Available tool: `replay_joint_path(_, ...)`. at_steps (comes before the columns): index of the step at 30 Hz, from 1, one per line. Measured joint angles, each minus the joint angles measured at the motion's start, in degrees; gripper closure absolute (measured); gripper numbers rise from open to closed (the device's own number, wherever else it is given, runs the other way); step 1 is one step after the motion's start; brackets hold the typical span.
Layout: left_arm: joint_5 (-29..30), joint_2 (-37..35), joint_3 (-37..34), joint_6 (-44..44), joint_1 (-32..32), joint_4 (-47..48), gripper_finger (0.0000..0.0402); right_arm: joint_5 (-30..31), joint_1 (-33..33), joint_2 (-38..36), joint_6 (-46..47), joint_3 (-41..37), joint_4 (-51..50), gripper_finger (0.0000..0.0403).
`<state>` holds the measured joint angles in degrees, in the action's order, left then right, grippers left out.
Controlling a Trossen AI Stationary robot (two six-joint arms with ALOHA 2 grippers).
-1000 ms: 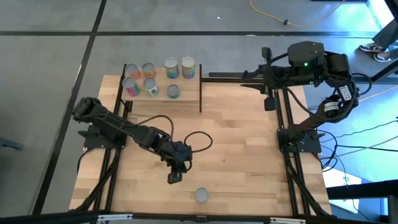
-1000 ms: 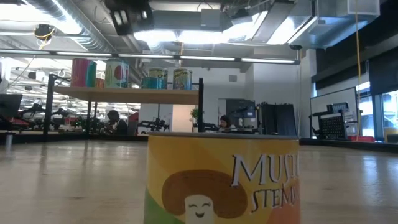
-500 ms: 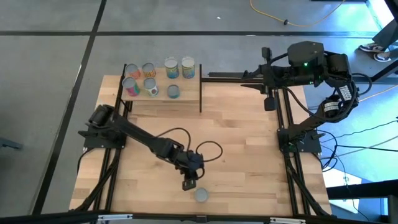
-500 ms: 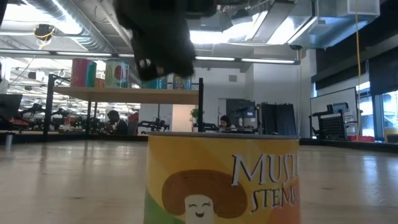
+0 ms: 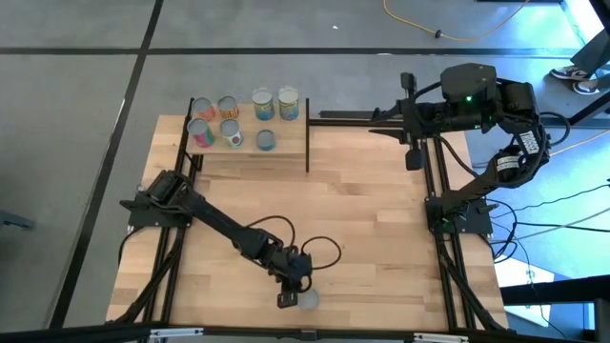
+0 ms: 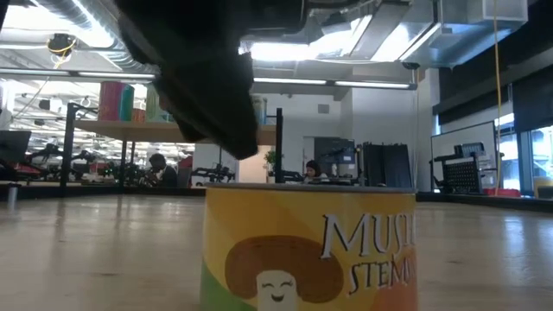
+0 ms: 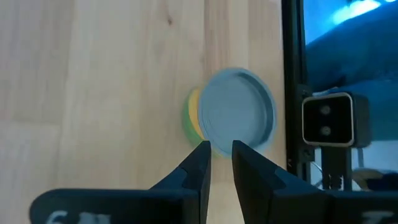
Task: Pick and place cans onto a shelf
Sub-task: Put the canned mushroom on the shelf
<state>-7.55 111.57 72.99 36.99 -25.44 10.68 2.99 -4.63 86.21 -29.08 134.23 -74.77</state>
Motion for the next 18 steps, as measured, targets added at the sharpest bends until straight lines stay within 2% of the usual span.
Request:
replay_joint_path(8,8.67,0.0,0.0,2.45,-0.61,-1.07,0.0343,0.01,0.0,0.0,0.02,0.0,-0.06,0.0318)
replay_joint_path(18,8.12,0.0,0.0,8.56,-0.86,-0.96,0.0343,0.01,0.0,0.0,0.02,0.0,-0.09,0.0318)
